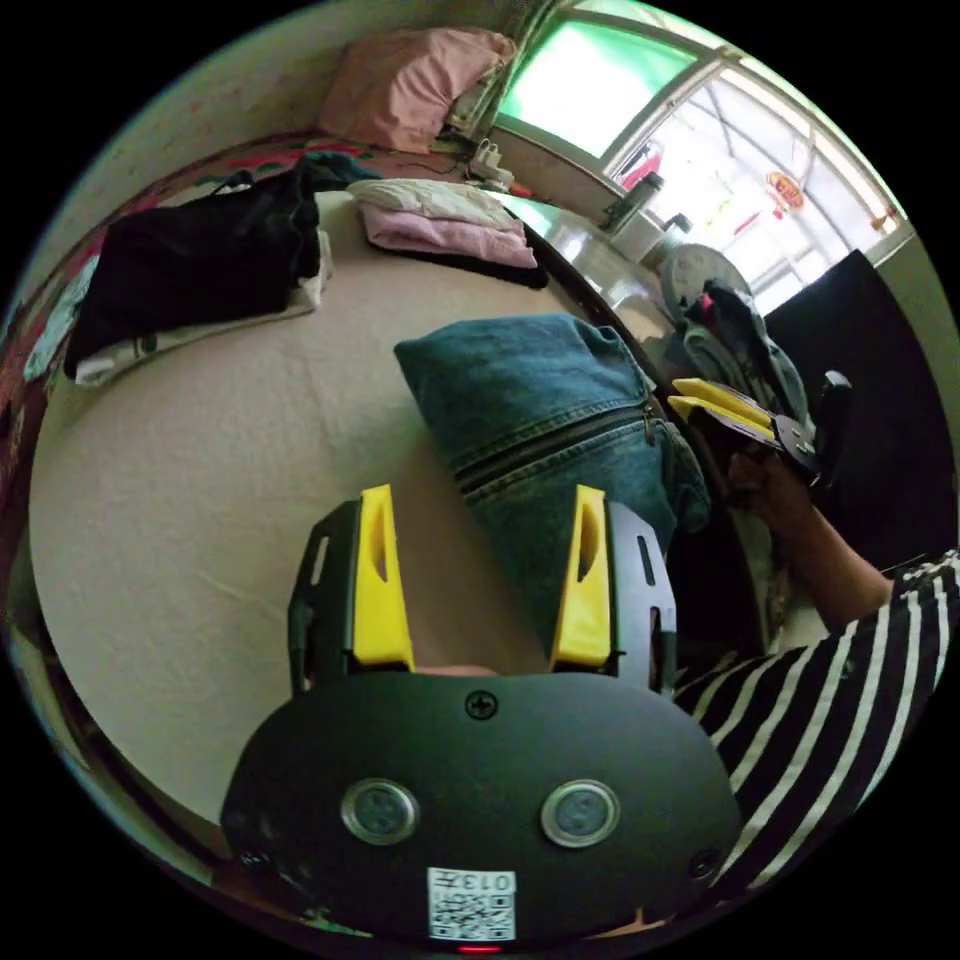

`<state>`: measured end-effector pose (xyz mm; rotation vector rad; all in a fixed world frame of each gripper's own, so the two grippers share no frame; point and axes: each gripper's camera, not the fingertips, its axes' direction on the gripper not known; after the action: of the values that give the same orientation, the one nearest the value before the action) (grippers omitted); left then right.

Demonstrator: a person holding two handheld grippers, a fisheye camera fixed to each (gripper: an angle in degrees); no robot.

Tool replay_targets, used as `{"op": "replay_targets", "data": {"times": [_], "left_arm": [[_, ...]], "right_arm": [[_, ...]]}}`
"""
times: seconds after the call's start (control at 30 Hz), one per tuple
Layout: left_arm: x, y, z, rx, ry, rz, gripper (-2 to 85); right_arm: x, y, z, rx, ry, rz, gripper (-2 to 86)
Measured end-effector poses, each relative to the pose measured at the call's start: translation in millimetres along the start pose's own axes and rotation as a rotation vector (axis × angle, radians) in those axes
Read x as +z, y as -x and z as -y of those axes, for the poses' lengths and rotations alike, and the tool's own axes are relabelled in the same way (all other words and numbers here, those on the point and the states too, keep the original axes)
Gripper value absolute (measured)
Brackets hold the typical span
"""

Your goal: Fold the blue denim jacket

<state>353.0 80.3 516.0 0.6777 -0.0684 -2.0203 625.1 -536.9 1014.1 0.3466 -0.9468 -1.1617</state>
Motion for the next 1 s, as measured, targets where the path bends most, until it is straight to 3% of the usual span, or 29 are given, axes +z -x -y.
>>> {"op": "replay_targets", "data": {"times": [0.17, 0.27, 0.4, 0.53, 0.8, 1.0], "left_arm": [[47.3, 35.9, 14.6, 0.01, 0.121, -0.271, 23.7], [73.0, 32.2, 33.7, 0.06, 0.176, -0.308, 23.8], [91.7, 37.6, 52.5, 0.046, 0.235, -0.325, 23.5], [99.5, 49.7, 61.0, 0.028, 0.25, -0.357, 22.7], [103.8, 53.1, 73.2, 0.041, 0.253, -0.321, 21.0], [105.4, 60.7, 73.9, 0.025, 0.225, -0.331, 20.9]], "right_arm": [[15.9, -49.2, -33.7, 0.19, -0.003, 0.119, 19.9], [45.0, -68.0, -50.4, 0.201, 0.05, 0.13, 22.3], [77.3, -111.5, -79.4, 0.354, 0.068, 0.288, 25.8], [98.1, -134.7, -99.1, 0.423, 0.084, 0.418, 23.4], [103.7, -142.7, -107.1, 0.416, 0.113, 0.399, 21.1], [89.9, -117.2, -97.7, 0.254, 0.095, 0.17, 20.1]]}}
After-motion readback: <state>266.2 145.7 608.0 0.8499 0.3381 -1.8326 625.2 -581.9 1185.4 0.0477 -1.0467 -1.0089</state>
